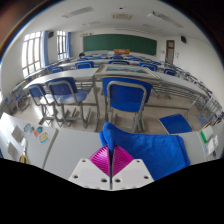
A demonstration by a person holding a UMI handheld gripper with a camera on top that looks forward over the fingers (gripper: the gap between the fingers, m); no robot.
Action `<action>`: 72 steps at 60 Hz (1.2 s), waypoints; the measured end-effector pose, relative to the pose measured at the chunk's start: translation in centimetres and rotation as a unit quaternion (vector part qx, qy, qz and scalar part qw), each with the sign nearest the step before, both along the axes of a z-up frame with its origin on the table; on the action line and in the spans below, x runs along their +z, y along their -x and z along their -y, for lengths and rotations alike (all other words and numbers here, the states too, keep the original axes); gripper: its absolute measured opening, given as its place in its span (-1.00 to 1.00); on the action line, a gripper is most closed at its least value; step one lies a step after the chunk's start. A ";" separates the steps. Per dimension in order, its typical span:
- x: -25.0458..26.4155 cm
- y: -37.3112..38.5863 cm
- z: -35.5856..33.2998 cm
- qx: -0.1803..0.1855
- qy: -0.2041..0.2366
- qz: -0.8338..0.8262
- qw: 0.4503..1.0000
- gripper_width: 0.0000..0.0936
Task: Fold towel
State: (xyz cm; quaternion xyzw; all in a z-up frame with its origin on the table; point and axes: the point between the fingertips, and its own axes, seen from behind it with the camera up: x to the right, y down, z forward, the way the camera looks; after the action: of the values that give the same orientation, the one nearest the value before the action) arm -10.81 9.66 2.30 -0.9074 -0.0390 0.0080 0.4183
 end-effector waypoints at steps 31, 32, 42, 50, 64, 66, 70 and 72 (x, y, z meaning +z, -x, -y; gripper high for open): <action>3.4 -15.9 0.3 -0.110 -0.002 0.011 0.994 0.82; 3.5 -16.3 0.6 -0.113 -0.003 0.016 0.993 0.82; 6.8 -16.6 4.7 -0.104 -0.027 0.043 0.993 0.82; 10.5 -13.2 10.0 -0.092 -0.040 0.046 0.994 0.81; 18.1 -6.3 21.9 -0.088 -0.082 0.040 0.992 0.82; 18.9 -5.5 23.6 -0.087 -0.087 0.039 0.992 0.82; 20.6 -3.9 27.1 -0.082 -0.096 0.038 0.991 0.82; 21.3 -3.4 28.4 -0.082 -0.099 0.039 0.991 0.82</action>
State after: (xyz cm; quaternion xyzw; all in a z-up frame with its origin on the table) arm -7.43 -18.75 23.60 -0.8613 0.0186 -0.0655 0.5035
